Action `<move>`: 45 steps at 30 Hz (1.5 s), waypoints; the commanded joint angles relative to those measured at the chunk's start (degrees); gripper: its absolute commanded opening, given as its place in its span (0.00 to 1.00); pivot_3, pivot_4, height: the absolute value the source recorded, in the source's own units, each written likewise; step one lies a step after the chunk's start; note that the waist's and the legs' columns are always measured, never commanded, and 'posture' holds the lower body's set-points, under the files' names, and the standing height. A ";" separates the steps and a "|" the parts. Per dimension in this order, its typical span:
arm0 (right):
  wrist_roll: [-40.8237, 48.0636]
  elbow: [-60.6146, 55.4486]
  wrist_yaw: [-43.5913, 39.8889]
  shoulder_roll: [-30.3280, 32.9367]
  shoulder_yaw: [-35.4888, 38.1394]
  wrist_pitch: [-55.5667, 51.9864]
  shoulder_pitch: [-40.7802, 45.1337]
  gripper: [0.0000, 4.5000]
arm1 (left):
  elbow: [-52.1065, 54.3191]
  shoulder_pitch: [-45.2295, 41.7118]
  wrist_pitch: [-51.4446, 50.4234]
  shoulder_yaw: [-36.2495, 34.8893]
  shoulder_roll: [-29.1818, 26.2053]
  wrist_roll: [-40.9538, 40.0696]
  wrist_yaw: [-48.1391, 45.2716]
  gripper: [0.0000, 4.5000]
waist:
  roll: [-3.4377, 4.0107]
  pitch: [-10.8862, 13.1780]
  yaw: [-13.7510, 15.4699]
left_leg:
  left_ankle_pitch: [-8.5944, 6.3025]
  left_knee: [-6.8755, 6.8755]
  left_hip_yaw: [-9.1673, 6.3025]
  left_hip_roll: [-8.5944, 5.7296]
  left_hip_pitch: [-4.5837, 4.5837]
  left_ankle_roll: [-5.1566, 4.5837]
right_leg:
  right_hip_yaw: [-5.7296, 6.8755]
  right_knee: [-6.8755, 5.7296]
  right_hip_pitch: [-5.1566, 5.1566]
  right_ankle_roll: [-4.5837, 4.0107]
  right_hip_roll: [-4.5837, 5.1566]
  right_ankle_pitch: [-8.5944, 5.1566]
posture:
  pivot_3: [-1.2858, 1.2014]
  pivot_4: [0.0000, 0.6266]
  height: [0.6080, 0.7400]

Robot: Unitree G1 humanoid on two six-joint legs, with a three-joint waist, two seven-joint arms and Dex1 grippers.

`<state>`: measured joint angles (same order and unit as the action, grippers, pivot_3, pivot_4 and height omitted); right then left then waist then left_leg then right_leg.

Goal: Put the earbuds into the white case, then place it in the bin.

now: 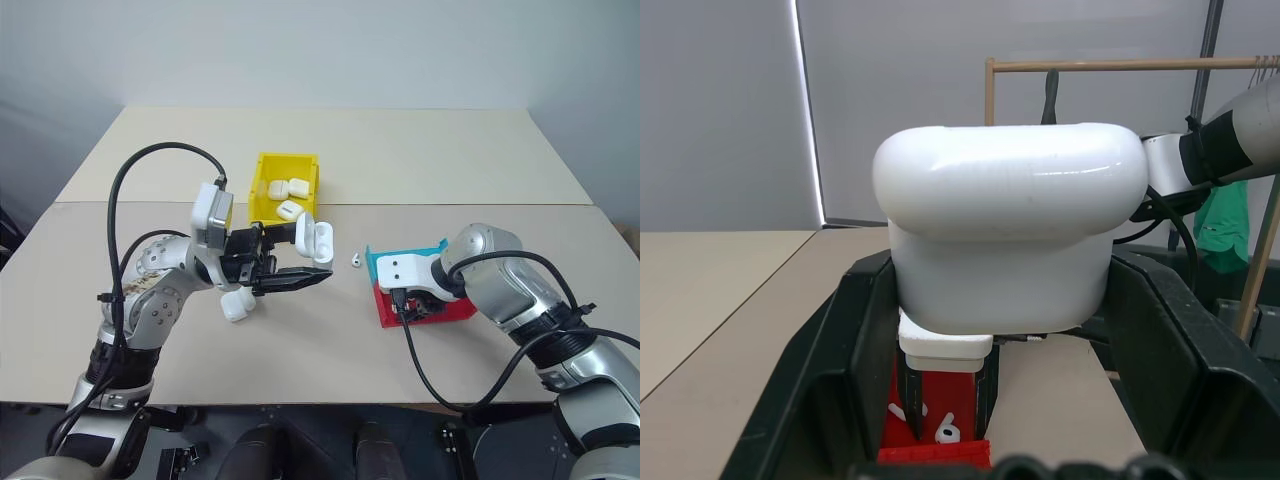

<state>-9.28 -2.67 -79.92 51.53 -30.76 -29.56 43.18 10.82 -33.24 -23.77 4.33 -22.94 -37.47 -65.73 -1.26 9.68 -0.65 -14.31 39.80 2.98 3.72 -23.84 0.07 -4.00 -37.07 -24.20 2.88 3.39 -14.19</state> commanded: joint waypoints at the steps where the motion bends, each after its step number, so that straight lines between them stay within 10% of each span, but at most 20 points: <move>1: -0.70 -0.13 -0.48 0.07 0.79 1.19 -0.12 0.38 | 2.54 -0.02 0.65 -0.89 -0.21 -0.89 0.29 0.61 | 0.00 0.00 0.00 | 0.00 0.00 0.00 0.00 0.00 0.00 | 0.00 0.00 0.00 0.00 0.00 0.00 | 0.52 0.24 1.00; 4: -0.97 -0.14 -0.46 -0.05 0.88 1.20 -0.28 0.16 | 2.54 0.00 0.71 -0.91 -0.27 -0.82 0.27 0.61 | 0.00 0.00 0.00 | 0.00 0.00 0.00 0.00 0.01 0.00 | 0.00 0.00 0.01 0.00 0.00 0.00 | 0.52 0.24 1.00; 11: 2.19 -2.91 -0.36 0.90 5.08 -1.83 -1.75 0.14 | 2.26 -0.16 0.73 -0.81 -0.33 -0.76 0.00 0.61 | -0.01 -0.01 0.01 | 0.00 0.01 -0.01 0.00 0.02 0.00 | 0.01 -0.01 0.03 0.00 0.00 0.00 | 0.52 0.24 1.00; 17: 20.93 -13.92 -1.05 2.06 26.85 -18.38 -3.66 0.14 | 1.06 -1.08 0.45 -1.28 -1.30 -1.62 -1.88 0.61 | 0.00 0.00 0.15 | 0.00 0.00 -0.03 0.00 -0.02 0.00 | 0.01 -0.01 0.01 0.00 0.01 0.00 | 0.52 0.24 1.00; 25: 46.52 -23.33 13.06 -12.08 57.11 -24.41 -7.19 0.14 | -3.42 -5.89 1.17 -0.62 -0.41 -1.47 -5.34 0.61 | -0.07 -0.05 0.64 | 0.00 0.01 -0.09 -0.02 0.03 0.00 | 0.06 0.00 0.13 0.03 0.00 0.02 | 0.52 0.24 1.00; 45: 63.26 -24.97 32.81 -18.28 47.64 -23.95 -3.79 0.14 | -7.56 -9.83 1.03 -0.10 2.96 -0.71 -5.88 0.61 | -0.06 -0.06 -0.07 | 0.00 -0.01 -0.11 -0.02 -0.01 -0.01 | 0.04 -0.03 0.06 0.03 0.00 0.03 | 0.52 0.24 1.00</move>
<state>52.75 -27.22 -47.88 32.92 16.20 -55.34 39.30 1.36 -42.67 -22.50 4.89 -20.18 -37.36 -72.25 -1.32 9.62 -0.72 -14.31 39.78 2.87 3.70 -23.85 0.07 -3.96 -37.09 -24.14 2.91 3.39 -14.16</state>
